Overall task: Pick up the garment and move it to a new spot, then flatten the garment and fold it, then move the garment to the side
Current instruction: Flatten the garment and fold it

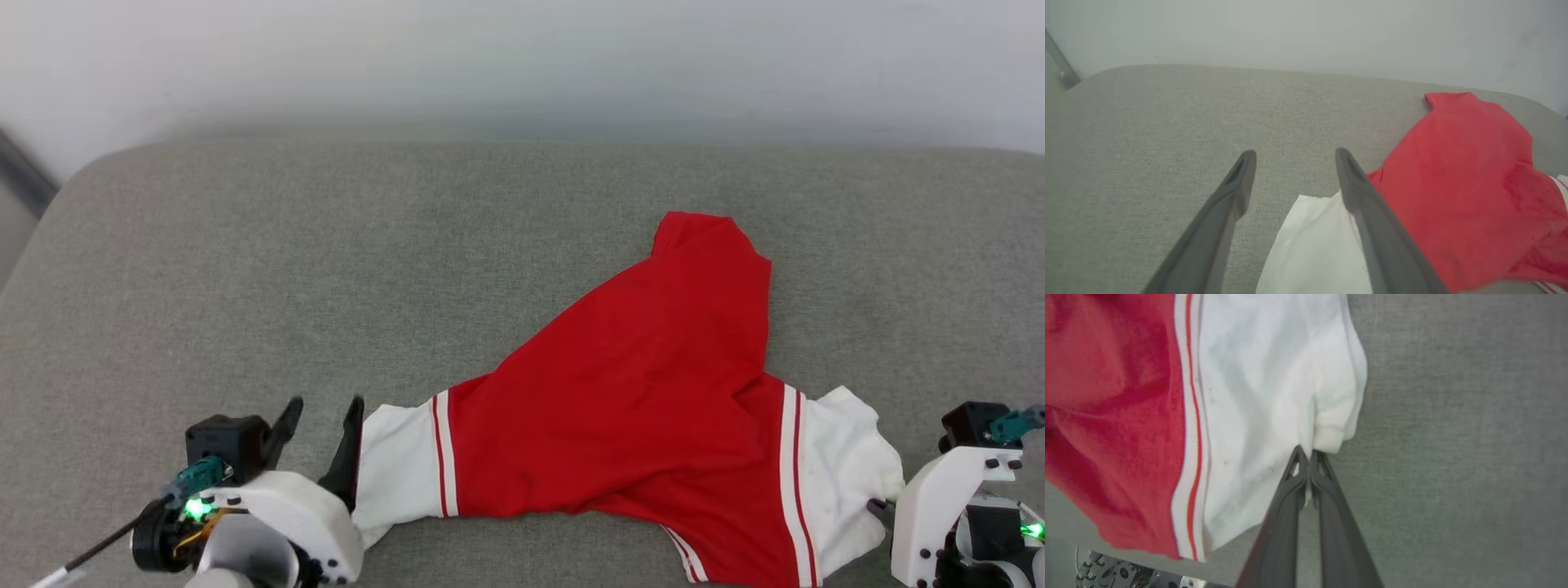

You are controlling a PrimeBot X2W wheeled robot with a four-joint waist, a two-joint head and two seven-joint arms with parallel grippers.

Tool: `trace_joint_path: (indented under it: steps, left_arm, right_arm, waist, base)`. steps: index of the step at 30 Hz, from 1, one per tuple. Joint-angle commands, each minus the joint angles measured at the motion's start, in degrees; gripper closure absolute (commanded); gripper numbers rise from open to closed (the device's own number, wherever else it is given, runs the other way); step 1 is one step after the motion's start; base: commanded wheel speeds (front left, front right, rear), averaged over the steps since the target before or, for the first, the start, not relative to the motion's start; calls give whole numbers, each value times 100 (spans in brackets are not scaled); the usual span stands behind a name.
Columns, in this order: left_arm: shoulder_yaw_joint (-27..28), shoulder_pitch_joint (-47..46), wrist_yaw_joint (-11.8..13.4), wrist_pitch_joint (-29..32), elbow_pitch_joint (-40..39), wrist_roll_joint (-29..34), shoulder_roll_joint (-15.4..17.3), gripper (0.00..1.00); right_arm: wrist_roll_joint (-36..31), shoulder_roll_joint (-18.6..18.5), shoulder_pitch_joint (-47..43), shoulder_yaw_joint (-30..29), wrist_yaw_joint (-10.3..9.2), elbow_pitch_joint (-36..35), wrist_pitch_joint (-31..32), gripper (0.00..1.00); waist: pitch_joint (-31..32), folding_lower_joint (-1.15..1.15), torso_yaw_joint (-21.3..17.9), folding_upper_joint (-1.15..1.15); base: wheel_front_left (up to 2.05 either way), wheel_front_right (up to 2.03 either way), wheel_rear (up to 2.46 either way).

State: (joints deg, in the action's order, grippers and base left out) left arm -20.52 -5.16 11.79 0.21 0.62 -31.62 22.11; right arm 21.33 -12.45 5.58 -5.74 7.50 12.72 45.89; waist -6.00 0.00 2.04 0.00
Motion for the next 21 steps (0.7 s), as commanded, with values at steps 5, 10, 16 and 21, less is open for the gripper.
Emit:
trace_joint_path:
  steps: [5, 10, 16, 21]
  left_arm:
    - [55, 350, -157, 1413, 133, -738, 436, 0]
    - [147, 583, -267, 2544, 179, -1474, 725, 0]
    - [129, 363, -302, 3112, 556, -1834, 735, 0]
    - [-49, 231, -493, 3657, 1203, -2260, 456, 11]
  right_arm:
    - [-104, -6, -164, 20, -2, -384, 46, 100]
    - [-139, 107, -252, 60, -3, -750, 168, 100]
    - [-120, 243, -244, 100, -3, -942, 179, 100]
    - [-96, 268, -152, 125, -3, -929, 140, 100]
  waist:
    - [229, 0, -184, 0]
    - [149, 0, -340, 0]
    - [-147, 0, -500, 0]
    - [-287, 0, -609, 0]
  base:
    - [0, 0, 0]
    - [0, 0, 0]
    - [0, 0, 0]
    - [0, 0, 0]
